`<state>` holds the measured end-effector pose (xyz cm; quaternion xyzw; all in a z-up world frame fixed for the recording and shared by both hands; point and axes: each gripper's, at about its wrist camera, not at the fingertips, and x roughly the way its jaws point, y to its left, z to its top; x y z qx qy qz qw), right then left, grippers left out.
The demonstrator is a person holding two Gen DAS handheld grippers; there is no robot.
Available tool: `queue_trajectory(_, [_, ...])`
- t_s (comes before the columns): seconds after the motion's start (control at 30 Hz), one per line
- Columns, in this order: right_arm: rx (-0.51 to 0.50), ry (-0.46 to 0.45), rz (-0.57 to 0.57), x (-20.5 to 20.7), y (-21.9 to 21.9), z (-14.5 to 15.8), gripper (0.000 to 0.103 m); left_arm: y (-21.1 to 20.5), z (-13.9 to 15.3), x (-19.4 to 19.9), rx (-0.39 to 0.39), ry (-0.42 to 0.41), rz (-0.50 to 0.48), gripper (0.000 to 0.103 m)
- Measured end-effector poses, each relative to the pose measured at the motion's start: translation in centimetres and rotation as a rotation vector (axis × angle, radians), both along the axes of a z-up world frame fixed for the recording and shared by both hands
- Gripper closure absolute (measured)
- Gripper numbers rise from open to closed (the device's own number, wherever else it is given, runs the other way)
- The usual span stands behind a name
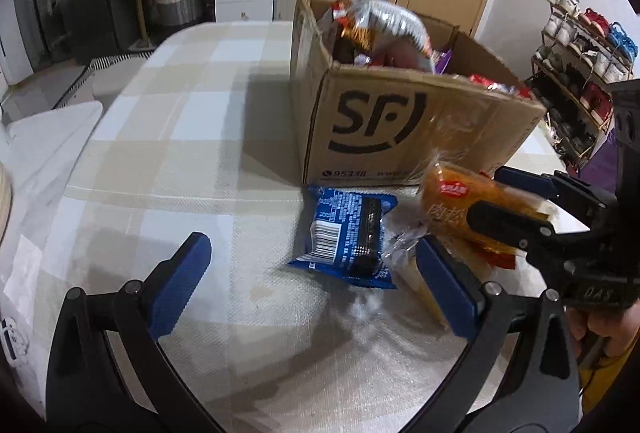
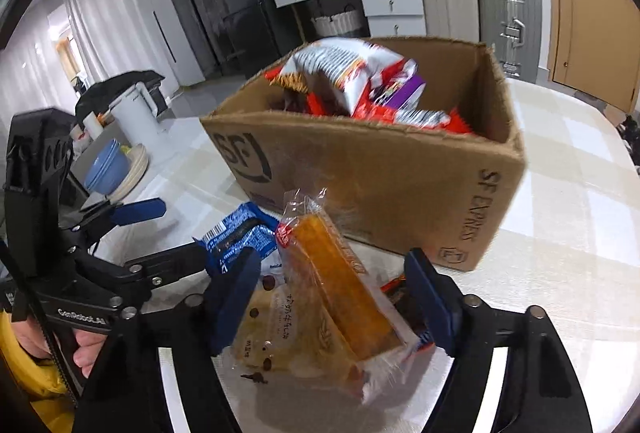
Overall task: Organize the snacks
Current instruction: 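Grasp the wrapped bread roll with the right tool while the left tool grasps the blue biscuit pack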
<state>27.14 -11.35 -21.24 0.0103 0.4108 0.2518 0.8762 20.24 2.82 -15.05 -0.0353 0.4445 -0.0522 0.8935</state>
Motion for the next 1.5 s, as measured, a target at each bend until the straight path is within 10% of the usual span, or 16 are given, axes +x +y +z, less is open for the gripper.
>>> queue_trajectory(0.33, [-0.008, 0.007, 0.04, -0.9, 1.0, -2.2, 0.072, 0.1, -1.4, 1.5, -0.031, 0.036, 0.014, 0.001])
queue_trajectory(1.27, [0.275, -0.058, -0.095, -5.4, -4.1, -1.6, 0.074, -1.0, -1.7, 0.6, -0.01, 0.005, -0.001, 0.004])
queue_trajectory(1.5, [0.299, -0.05, -0.102, -5.4, -4.8, -1.7, 0.074, -1.5, -3.3, 2.5, -0.005, 0.038, -0.017, 0.039])
